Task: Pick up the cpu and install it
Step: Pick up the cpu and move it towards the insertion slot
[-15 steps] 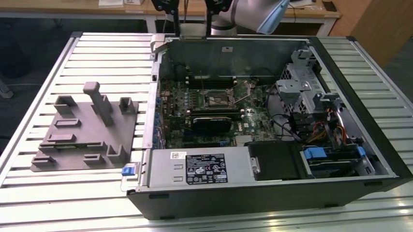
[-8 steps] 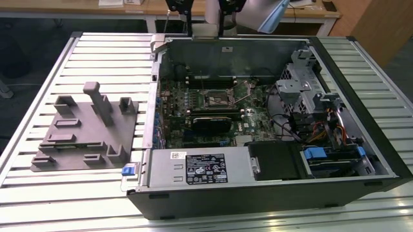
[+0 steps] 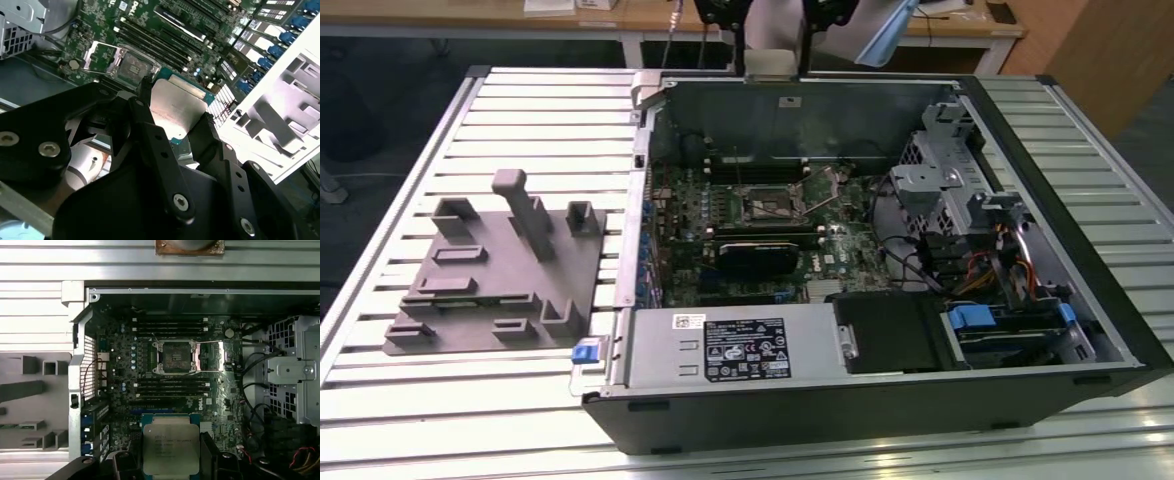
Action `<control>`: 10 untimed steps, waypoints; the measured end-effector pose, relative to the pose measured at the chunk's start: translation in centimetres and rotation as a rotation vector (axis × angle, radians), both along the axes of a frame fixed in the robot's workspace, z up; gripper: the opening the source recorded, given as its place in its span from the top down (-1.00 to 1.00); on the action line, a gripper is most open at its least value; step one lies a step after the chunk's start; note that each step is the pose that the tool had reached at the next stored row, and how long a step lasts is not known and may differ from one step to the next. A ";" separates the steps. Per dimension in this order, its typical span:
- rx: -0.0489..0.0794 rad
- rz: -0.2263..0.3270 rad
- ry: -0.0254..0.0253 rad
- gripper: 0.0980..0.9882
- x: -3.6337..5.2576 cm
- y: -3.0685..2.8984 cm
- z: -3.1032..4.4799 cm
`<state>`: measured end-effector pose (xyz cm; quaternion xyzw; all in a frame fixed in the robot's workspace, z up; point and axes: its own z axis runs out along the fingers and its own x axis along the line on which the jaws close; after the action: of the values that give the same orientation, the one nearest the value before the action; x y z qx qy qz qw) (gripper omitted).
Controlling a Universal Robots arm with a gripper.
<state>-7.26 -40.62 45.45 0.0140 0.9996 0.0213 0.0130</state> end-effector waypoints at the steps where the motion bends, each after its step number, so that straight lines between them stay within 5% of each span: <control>1: 0.000 0.000 0.0000 0.00 0.26 0.00 0.00; 10: 0.000 0.000 0.0000 0.00 2.62 0.00 0.00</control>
<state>-4.64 -40.62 45.45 0.0140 0.9996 0.0213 0.0130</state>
